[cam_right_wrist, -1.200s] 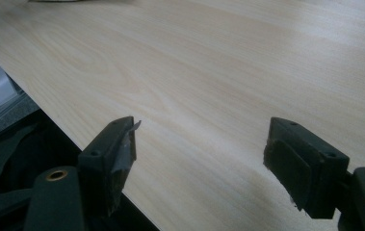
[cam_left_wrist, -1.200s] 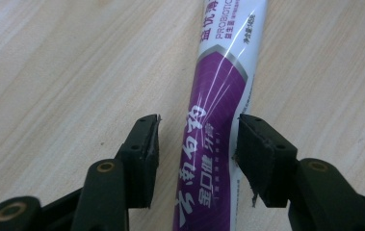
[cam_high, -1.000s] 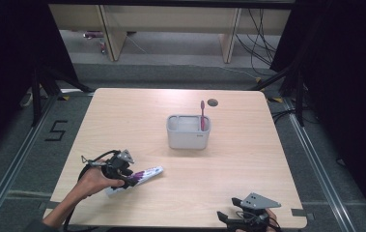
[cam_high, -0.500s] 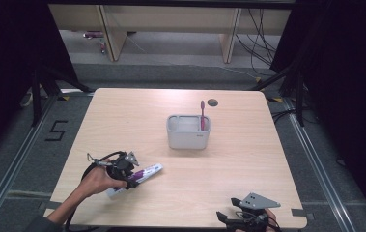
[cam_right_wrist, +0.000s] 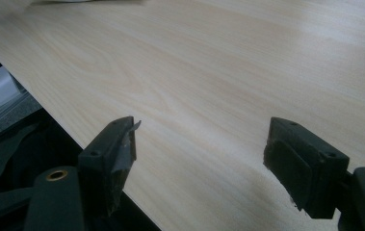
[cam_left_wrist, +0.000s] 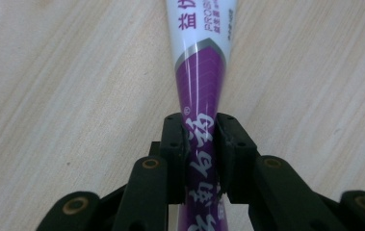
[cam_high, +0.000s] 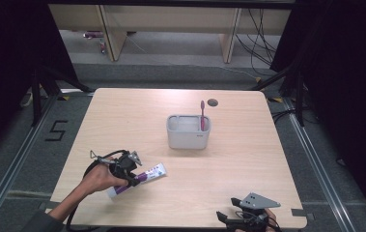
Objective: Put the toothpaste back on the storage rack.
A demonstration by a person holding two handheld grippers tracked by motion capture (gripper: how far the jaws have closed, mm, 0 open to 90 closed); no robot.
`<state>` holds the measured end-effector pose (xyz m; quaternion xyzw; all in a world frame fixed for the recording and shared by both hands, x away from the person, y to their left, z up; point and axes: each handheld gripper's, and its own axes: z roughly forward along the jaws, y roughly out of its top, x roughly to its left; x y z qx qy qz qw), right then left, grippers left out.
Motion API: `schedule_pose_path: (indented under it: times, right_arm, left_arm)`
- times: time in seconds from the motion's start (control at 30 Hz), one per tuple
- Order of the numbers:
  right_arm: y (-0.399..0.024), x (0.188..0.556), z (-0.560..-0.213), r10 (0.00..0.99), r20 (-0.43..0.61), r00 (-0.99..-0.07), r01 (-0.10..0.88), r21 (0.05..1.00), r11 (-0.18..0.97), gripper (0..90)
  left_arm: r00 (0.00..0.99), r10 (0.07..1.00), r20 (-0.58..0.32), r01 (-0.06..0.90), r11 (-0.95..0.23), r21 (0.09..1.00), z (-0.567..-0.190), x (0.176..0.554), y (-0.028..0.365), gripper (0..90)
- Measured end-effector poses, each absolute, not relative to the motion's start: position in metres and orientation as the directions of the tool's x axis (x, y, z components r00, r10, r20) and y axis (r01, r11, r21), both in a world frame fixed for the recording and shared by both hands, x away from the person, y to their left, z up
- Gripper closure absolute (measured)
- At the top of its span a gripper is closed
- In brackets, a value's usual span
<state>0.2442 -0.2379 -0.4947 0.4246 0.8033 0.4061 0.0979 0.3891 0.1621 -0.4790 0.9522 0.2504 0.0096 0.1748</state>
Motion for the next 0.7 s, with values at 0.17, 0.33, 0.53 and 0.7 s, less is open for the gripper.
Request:
schedule_pose_path:
  times: [0.17, 0.33, 0.53, 0.7]
  right_arm:
    - [-0.239, 0.246, -0.495, 0.752, 0.163, -0.639, 0.573, 0.752, 0.324, 26.9]
    - [-0.24, 0.246, -0.495, 0.754, 0.16, -0.637, 0.572, 0.753, 0.323, 26.9]
    - [-0.239, 0.246, -0.495, 0.754, 0.164, -0.636, 0.577, 0.749, 0.324, 26.9]
    - [-0.239, 0.246, -0.495, 0.753, 0.161, -0.637, 0.576, 0.749, 0.327, 26.9]
  left_arm:
    - [0.874, 0.48, -0.073, 0.477, -0.818, 0.321, -0.483, 0.39, 0.159, 74.6]
    - [0.874, 0.479, -0.078, 0.478, -0.821, 0.311, -0.483, 0.392, 0.158, 74.7]
    - [0.875, 0.475, -0.091, 0.481, -0.831, 0.28, -0.482, 0.395, 0.155, 75.0]
    - [0.877, 0.469, -0.107, 0.48, -0.845, 0.236, -0.481, 0.401, 0.151, 75.0]
